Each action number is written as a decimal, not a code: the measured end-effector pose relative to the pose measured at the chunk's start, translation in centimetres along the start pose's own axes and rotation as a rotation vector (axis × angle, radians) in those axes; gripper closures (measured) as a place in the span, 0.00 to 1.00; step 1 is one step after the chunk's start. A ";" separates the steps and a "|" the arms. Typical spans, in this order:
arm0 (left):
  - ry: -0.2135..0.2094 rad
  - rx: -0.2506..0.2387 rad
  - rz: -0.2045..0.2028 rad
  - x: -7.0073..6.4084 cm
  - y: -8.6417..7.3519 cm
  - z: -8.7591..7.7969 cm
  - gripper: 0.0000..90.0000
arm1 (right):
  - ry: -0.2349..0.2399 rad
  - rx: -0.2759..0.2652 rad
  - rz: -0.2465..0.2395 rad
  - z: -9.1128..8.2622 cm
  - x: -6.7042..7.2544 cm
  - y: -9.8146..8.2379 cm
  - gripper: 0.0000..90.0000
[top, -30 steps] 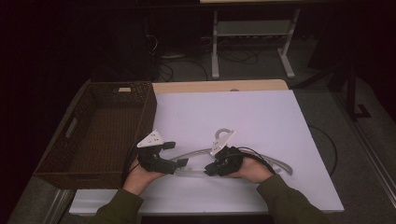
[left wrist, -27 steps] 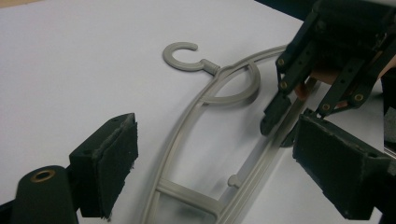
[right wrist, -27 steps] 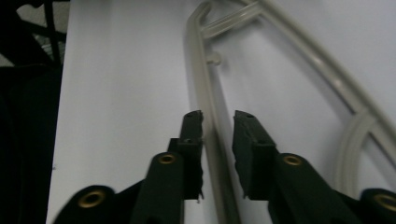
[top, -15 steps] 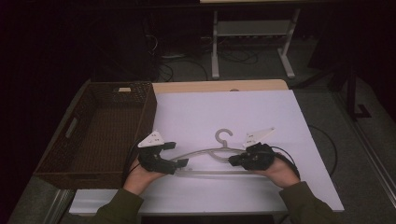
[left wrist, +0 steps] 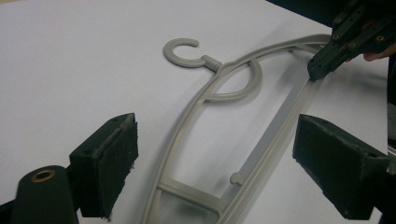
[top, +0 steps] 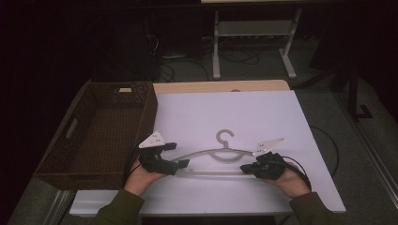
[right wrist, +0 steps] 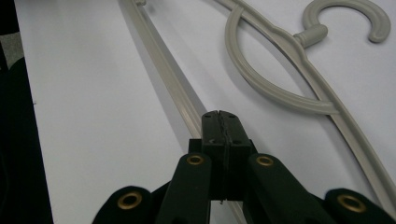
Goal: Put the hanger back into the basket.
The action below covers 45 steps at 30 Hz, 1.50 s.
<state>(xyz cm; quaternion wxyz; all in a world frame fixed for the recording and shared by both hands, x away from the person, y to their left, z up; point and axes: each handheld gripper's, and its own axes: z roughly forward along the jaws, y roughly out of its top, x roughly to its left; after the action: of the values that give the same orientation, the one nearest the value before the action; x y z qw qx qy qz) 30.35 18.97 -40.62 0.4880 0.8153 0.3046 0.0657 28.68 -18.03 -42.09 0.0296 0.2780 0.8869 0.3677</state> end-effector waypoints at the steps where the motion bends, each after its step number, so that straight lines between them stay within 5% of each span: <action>1: 0.000 0.000 0.001 0.0 0.0 0.0 0.16 | 0.000 0.010 0.007 0.1 0.1 0.0 0.99; 24: -0.007 0.043 0.030 0.2 0.7 1.5 0.20 | 0.034 0.055 0.010 1.1 0.1 -0.4 1.00; 30: 0.000 0.125 0.067 0.9 1.9 3.8 0.21 | 0.035 0.059 0.011 1.1 0.1 -0.4 1.00; 37: -0.031 0.252 0.175 1.2 3.2 7.0 0.29 | 0.039 0.054 0.011 1.1 0.0 -0.4 1.00; 45: -0.069 0.299 0.215 1.6 3.7 9.0 0.45 | 0.041 0.055 0.012 1.0 -0.1 -0.4 1.00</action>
<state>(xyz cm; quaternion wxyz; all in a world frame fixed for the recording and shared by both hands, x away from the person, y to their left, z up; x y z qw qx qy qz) 36.84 11.82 -42.43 0.3617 0.9084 0.2053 0.0433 28.82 -17.64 -43.09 0.0017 0.2764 0.8955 0.3489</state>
